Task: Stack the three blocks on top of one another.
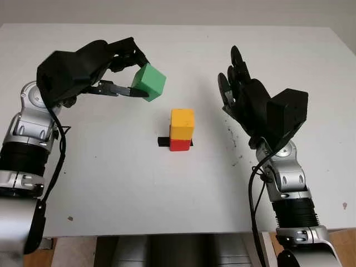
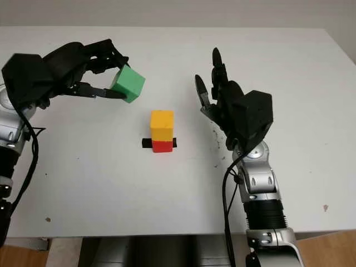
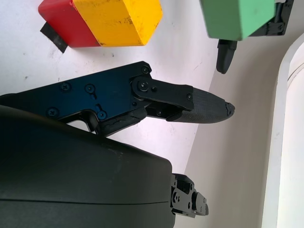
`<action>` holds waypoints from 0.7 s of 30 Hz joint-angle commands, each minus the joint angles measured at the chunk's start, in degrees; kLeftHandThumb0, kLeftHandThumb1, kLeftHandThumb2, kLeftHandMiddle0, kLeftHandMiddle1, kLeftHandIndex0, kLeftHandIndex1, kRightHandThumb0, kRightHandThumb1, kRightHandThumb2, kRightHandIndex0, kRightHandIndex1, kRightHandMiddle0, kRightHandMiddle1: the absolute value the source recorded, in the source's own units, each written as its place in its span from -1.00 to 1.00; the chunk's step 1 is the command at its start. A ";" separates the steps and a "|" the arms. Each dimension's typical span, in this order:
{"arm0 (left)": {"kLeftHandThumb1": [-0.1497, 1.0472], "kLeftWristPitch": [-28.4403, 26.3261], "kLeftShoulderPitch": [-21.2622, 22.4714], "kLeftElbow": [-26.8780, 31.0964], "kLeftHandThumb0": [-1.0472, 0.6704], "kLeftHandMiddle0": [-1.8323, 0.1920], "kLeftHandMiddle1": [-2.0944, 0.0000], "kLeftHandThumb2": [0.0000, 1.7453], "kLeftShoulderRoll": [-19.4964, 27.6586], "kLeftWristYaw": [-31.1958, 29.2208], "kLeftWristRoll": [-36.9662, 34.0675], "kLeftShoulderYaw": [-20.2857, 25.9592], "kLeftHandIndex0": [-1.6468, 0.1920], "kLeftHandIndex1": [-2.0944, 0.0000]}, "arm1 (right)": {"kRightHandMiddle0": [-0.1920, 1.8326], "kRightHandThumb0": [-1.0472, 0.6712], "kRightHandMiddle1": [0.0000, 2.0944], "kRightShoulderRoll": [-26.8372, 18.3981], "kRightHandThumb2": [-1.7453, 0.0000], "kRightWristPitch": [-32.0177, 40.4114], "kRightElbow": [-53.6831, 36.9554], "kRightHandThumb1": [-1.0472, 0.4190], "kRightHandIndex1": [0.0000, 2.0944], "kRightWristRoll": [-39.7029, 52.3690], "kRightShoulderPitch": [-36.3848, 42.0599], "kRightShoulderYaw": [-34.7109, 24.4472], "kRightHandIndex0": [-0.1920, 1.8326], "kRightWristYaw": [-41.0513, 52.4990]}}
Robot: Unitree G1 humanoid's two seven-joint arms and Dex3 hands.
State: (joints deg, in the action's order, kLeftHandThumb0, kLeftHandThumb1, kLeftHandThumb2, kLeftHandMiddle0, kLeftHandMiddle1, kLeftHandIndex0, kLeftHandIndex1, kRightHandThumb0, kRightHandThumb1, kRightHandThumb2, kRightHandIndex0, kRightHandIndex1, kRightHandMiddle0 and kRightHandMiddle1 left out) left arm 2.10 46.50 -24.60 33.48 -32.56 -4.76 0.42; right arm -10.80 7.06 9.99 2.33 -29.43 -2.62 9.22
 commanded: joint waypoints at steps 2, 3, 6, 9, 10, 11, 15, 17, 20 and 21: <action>0.95 -5.97 -2.32 6.12 -0.29 0.54 0.95 -0.94 -1.62 -0.96 -5.08 3.10 0.45 -0.46 | -1.00 -0.57 -0.99 -0.02 0.32 0.36 -1.15 -1.00 -1.00 -0.11 0.11 0.19 -1.00 0.09; 0.95 -8.91 -3.27 8.31 -0.28 0.55 0.96 -0.93 -2.37 -1.04 -7.29 3.99 0.45 -0.46 | -0.99 -0.57 -0.98 0.02 0.33 0.41 -1.20 -1.00 -1.00 -0.15 0.14 0.22 -1.00 0.03; 0.97 -17.48 -5.66 14.07 -0.29 0.55 0.96 -0.93 -4.45 -0.34 -13.01 6.11 0.45 -0.46 | -1.00 -0.58 -0.98 0.13 0.34 1.42 -1.63 -1.00 -1.00 -0.21 0.18 0.33 -1.00 -0.22; 0.95 -22.27 -7.65 18.50 -0.30 0.54 0.95 -0.94 -5.68 1.66 -14.76 6.78 0.44 -0.47 | -1.00 -0.57 -0.97 0.22 0.35 1.17 -1.60 -1.00 -1.00 -0.24 0.17 0.46 -1.00 -0.21; 0.94 -23.59 -8.57 19.94 -0.31 0.54 0.95 -0.94 -6.78 2.39 -15.87 7.20 0.44 -0.47 | -1.00 -0.57 -0.98 0.32 0.35 1.13 -1.56 -1.00 -1.00 -0.08 0.15 0.43 -1.00 -0.15; 0.93 -24.59 -9.21 20.98 -0.30 0.55 0.95 -0.94 -7.56 2.96 -16.72 7.52 0.44 -0.47 | -1.00 -0.57 -0.98 0.39 0.35 1.12 -1.55 -1.00 -1.00 0.04 0.15 0.40 -1.00 -0.11; 0.94 -26.57 -12.47 24.68 -0.28 0.56 0.96 -0.94 -11.96 5.32 -20.31 8.46 0.44 -0.44 | -1.00 -0.56 -0.99 0.60 0.35 0.74 -1.39 -1.00 -1.00 0.43 0.25 0.24 -1.00 -0.11; 0.95 -26.85 -13.71 25.88 -0.28 0.57 0.96 -0.94 -13.20 6.17 -20.77 8.30 0.44 -0.44 | -1.00 -0.56 -0.99 0.43 0.34 1.05 -1.48 -1.00 -1.00 0.13 0.30 0.36 -1.00 -0.22; 0.97 -25.78 -16.22 27.12 -0.30 0.58 0.96 -0.93 -15.50 7.11 -20.36 7.24 0.45 -0.49 | -1.00 -0.57 -0.99 0.36 0.35 1.16 -1.65 -1.00 -1.00 -0.03 0.48 0.31 -1.00 -0.35; 0.98 -25.11 -16.99 27.14 -0.31 0.58 0.96 -0.93 -16.28 7.28 -20.00 6.78 0.45 -0.50 | -1.00 -0.57 -0.99 0.39 0.35 1.15 -1.75 -1.00 -1.00 0.05 0.57 0.25 -1.00 -0.34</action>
State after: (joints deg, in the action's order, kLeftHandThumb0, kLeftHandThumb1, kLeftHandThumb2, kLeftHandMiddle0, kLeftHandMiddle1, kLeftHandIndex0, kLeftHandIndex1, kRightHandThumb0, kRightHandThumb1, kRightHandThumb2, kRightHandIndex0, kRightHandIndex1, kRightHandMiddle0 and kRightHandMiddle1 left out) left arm -23.96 30.73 1.11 18.29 -25.40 -24.79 7.77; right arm -10.48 8.27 9.63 2.40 -29.33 -2.29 9.00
